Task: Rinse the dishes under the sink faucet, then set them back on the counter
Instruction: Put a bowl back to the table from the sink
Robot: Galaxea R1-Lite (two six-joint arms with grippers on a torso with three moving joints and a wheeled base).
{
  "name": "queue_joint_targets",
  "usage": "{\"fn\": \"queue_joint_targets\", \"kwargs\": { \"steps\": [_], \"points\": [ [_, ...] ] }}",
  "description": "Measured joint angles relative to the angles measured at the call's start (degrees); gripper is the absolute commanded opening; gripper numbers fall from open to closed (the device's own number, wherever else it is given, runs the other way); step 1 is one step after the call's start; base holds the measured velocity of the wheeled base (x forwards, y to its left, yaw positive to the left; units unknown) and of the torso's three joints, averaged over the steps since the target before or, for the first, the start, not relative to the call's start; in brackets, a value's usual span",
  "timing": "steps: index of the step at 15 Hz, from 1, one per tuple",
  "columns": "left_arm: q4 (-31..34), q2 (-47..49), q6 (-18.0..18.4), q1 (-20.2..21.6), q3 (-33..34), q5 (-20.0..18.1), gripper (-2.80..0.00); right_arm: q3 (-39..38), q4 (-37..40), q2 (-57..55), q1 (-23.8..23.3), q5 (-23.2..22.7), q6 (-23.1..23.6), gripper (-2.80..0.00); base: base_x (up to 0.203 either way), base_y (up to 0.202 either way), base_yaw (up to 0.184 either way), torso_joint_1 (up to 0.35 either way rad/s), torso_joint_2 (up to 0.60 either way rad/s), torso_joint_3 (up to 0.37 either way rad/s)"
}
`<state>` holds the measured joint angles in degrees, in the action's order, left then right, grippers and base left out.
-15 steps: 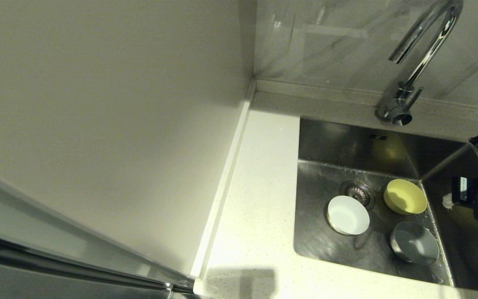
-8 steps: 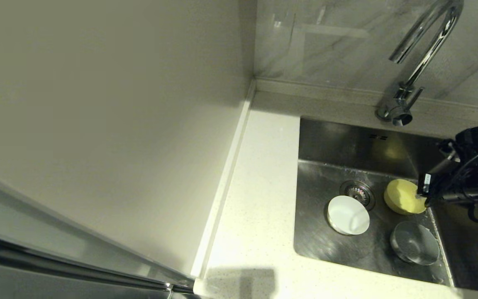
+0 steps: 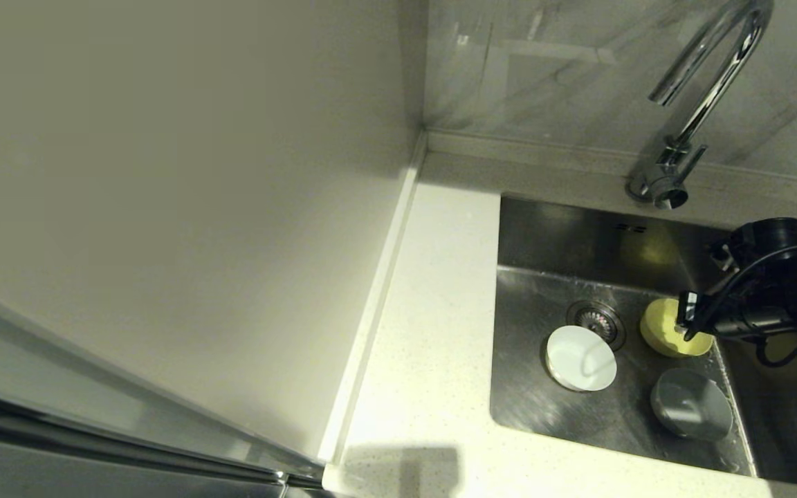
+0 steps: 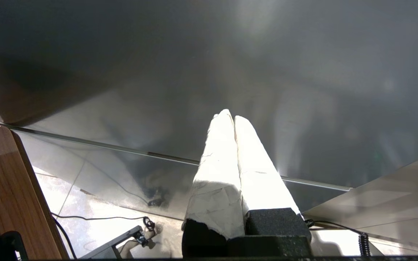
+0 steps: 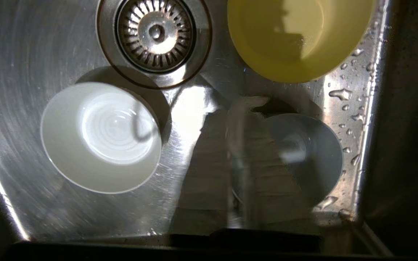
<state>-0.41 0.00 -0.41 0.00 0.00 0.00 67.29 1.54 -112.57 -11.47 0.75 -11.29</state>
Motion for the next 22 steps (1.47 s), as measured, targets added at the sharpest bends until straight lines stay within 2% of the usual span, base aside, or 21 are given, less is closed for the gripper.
{"fn": "queue_joint_targets", "kwargs": {
  "steps": [2, 5, 8, 13, 15, 22],
  "points": [
    [0.01, 0.00, 0.01, 0.00, 0.00, 0.00, -2.80, 0.34, -0.82, -1.38, 0.67, 2.39, 0.34, 0.00, 0.000, 0.000, 0.000, 0.000, 0.00, 0.000],
    [0.00, 0.00, 0.01, 0.00, 0.00, 0.00, -2.80, 0.97, -5.39, -3.91, 1.17, 2.99, 3.81, 0.00, 0.000, 0.000, 0.000, 0.000, 0.00, 0.000],
    [0.00, 0.00, 0.00, 0.00, 0.00, 0.00, -2.80, 3.79, -6.50, -6.87, 1.55, 3.61, 4.79, 0.00, 0.000, 0.000, 0.000, 0.000, 0.00, 0.000],
    [0.00, 0.00, 0.01, -0.02, 0.00, 0.00, -2.80, 6.80, -13.05, -13.43, 2.77, 11.71, 8.22, 0.00, 0.000, 0.000, 0.000, 0.000, 0.00, 0.000],
    [0.00, 0.00, 0.00, 0.00, 0.00, 0.00, -2.80, 7.35, -15.65, -15.81, 3.13, 12.86, 9.12, 0.00, 0.000, 0.000, 0.000, 0.000, 0.00, 0.000],
    [0.00, 0.00, -0.02, 0.00, 0.00, -0.02, -2.80, 13.51, -15.95, -22.80, 3.40, 18.71, 9.20, 0.00, 0.000, 0.000, 0.000, 0.000, 0.00, 0.000]
  ]
}}
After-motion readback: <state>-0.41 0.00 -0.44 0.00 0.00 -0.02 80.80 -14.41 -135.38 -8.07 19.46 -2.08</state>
